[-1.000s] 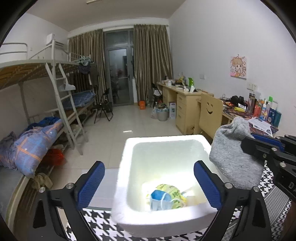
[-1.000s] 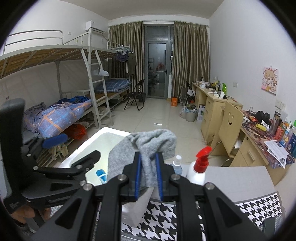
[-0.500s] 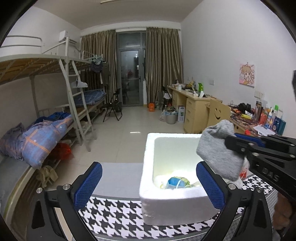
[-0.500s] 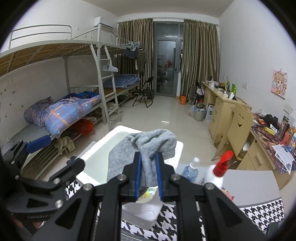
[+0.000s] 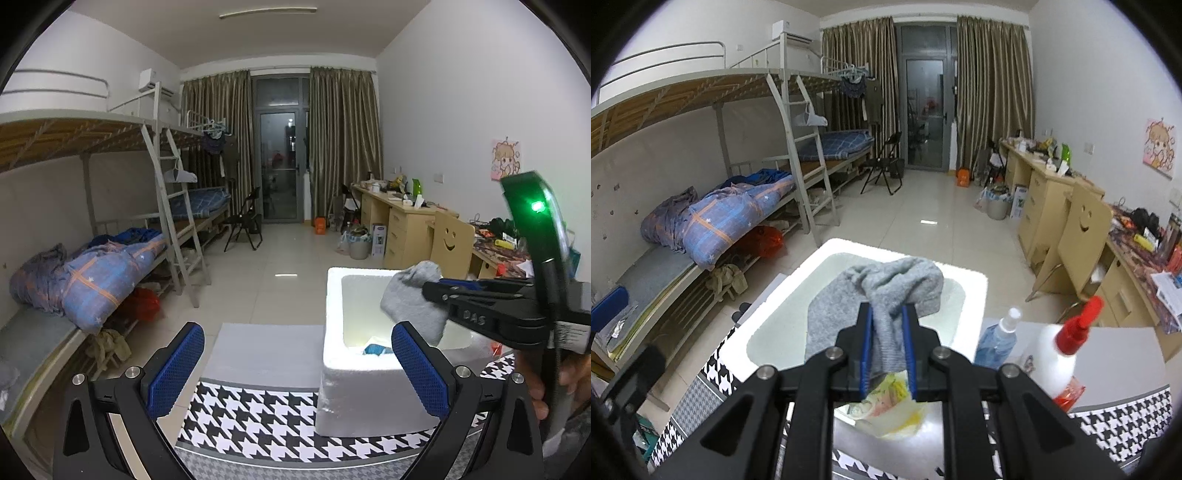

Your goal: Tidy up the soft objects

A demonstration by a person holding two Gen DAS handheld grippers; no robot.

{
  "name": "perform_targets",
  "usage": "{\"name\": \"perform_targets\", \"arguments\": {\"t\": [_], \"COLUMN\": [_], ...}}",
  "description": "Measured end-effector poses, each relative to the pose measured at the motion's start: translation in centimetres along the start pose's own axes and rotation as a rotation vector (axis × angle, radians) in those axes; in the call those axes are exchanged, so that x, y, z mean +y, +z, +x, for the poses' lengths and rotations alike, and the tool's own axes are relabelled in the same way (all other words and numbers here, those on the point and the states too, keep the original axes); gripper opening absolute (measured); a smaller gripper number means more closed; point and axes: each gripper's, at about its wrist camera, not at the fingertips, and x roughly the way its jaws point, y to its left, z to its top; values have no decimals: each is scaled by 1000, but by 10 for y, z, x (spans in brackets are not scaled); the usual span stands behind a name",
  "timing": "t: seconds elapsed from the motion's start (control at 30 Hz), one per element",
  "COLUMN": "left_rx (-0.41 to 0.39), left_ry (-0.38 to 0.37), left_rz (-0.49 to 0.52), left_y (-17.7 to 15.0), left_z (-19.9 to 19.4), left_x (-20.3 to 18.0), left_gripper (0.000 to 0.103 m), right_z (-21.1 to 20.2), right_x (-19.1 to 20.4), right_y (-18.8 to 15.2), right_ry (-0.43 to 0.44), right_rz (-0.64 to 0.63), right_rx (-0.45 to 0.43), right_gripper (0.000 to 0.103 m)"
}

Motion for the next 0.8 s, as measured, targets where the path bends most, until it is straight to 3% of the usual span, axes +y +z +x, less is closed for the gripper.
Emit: {"name": "perform_targets", "arguments": {"t": [0.1,0.17,0.2,0.7,0.8], "left_rx": [3,2,0,-15,-26], "left_ry": [4,5,4,-23,-32], "left_rz": [5,9,12,4,6], "left_y": [-4,-7,-7,-6,-8], "left_z": [-1,-3,-4,-24,-35], "left_x": [2,2,3,-3,-9], "left_gripper": [102,102,102,102,102], "right_z": [3,2,0,-61,-82], "right_x": [2,-1,-2,4,4], "right_y": [-2,-1,-2,-19,-27], "right_ry": [-3,-9,-6,-36,-40], "right_rz": [-1,20,30,-3,-3], "right_rx": [4,2,-11,-114,-151], "right_gripper": [35,74,78,79,84]}}
